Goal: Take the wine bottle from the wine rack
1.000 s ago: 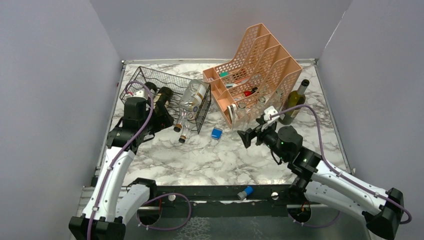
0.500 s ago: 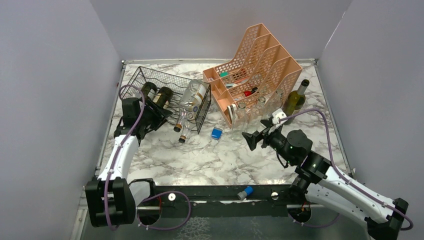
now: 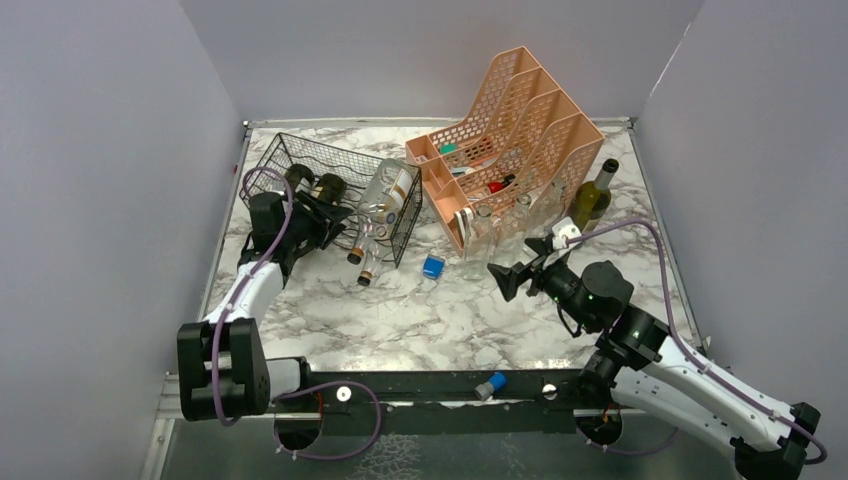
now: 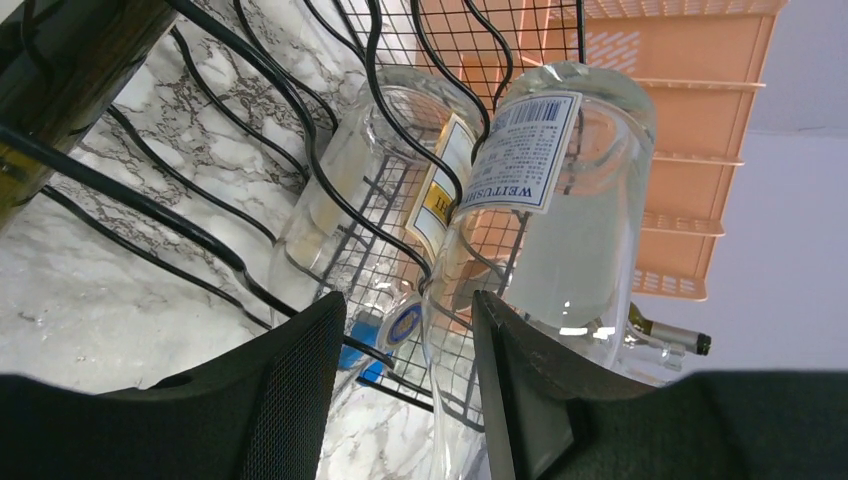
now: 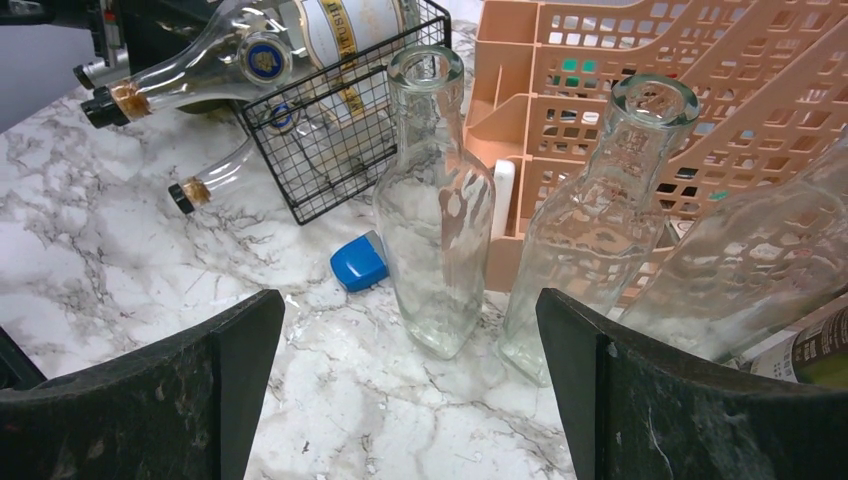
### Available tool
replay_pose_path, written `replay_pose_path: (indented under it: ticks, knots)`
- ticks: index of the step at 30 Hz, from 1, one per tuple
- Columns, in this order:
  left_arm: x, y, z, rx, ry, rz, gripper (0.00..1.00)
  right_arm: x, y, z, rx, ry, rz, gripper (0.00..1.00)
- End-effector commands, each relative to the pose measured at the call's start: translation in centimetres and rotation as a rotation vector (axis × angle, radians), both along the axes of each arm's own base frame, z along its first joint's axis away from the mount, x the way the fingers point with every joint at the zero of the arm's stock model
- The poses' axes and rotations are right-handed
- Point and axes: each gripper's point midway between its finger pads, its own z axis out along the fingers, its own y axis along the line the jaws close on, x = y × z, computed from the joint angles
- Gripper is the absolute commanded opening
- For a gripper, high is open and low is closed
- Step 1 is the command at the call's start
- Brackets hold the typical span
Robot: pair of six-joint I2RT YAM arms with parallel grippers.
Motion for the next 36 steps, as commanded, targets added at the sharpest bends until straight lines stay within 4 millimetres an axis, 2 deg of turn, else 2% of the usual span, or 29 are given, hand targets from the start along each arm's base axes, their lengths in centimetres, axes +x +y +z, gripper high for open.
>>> replay_pose_path:
  ticks: [1, 5, 9, 15, 23, 29, 34, 36]
  knots:
    - [0.6, -0.6, 0.4, -0.062, -0.032, -0.021, 0.55, -0.3, -0.5, 1.5, 0.029, -0.013, -0.008, 1.0]
    - [1.0, -0.4, 0.0, -0.043, -0.03, -0.013, 0.57, -0.4, -0.8, 1.5, 0.034, -0.013, -0.017, 1.0]
    - [1.3, -0.2, -1.5, -0.024, 0.011, -0.005, 0.6, -0.4, -0.9, 1.5, 0.037, -0.013, -0.02, 1.0]
    - [2.7, -0.6, -2.9, -0.04, 0.036, 0.008, 0.53, -0.4, -0.9, 1.5, 0.034, -0.012, -0.019, 1.0]
    - [4.9, -3.5, -2.9, -0.041, 0.031, -0.021, 0.47, -0.4, -1.1, 1.6, 0.038, -0.009, -0.028, 1.0]
    - [6.2, -5.2, -2.8, -0.048, 0.022, -0.036, 0.46, -0.4, -1.1, 1.3, 0.035, -0.003, -0.029, 1.0]
    - [6.9, -5.7, -3.0, -0.045, 0.02, -0.047, 0.45, -0.4, -1.0, 1.3, 0.033, -0.007, -0.027, 1.0]
    - [6.6, -5.5, -2.4, -0.031, -0.004, -0.051, 0.51, -0.4, -1.1, 1.4, 0.032, -0.005, -0.027, 1.0]
